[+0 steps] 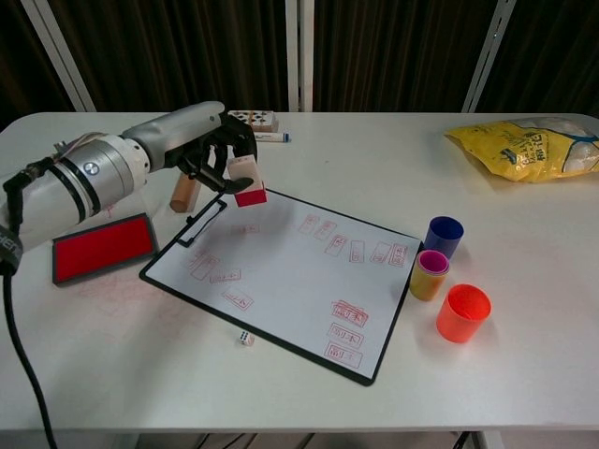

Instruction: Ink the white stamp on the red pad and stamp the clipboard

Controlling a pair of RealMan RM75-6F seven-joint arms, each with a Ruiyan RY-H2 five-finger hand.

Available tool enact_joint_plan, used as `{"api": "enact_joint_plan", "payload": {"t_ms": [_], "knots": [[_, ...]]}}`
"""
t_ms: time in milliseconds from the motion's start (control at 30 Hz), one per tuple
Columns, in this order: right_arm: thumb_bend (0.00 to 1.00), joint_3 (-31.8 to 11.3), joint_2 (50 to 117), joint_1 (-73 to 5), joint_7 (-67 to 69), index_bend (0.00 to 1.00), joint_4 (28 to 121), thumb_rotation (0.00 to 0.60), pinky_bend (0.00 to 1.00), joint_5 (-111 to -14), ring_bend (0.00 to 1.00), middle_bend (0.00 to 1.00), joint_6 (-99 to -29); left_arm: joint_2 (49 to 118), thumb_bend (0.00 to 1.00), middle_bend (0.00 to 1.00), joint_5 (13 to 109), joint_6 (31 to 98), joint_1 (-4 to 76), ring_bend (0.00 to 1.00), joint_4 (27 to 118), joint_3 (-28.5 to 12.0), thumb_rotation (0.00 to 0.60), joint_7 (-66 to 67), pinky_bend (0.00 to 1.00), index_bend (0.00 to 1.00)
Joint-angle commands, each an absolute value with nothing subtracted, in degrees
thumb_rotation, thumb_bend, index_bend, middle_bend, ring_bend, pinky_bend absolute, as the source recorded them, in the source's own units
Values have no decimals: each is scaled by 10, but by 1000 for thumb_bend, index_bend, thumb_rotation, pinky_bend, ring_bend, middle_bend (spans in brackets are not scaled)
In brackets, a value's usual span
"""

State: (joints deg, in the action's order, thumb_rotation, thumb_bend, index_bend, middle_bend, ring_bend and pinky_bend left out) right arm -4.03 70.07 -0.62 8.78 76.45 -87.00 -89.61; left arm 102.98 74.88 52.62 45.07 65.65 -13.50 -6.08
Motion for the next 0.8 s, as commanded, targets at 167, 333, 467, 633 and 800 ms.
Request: {"api": "enact_joint_plan", "payload": {"t_ms": [167, 333, 467, 633, 800], "knots": [[288, -41, 700, -10, 83, 0, 771, 600, 0, -873, 0, 0, -896, 931, 431, 752, 726, 588, 382, 616, 811, -109, 600, 6, 742, 745], [287, -41, 705, -13, 85, 0, 767, 600, 0, -873, 0, 0, -890, 876, 432, 752, 753, 643, 318, 616, 861, -49, 600, 12, 742, 745], [288, -39, 709, -14, 85, 0, 763, 600, 0, -874, 0, 0, -887, 852, 431, 752, 795, 687, 267, 616, 848, 3, 600, -21, 741, 745], [289, -38, 711, -15, 81, 0, 762, 600, 0, -874, 0, 0, -886, 851, 432, 752, 842, 738, 219, 616, 804, 44, 600, -75, 742, 745], [289, -35, 713, -17, 71, 0, 766, 600, 0, -876, 0, 0, -882, 875, 431, 752, 858, 759, 195, 616, 758, 52, 600, -101, 742, 745]]}}
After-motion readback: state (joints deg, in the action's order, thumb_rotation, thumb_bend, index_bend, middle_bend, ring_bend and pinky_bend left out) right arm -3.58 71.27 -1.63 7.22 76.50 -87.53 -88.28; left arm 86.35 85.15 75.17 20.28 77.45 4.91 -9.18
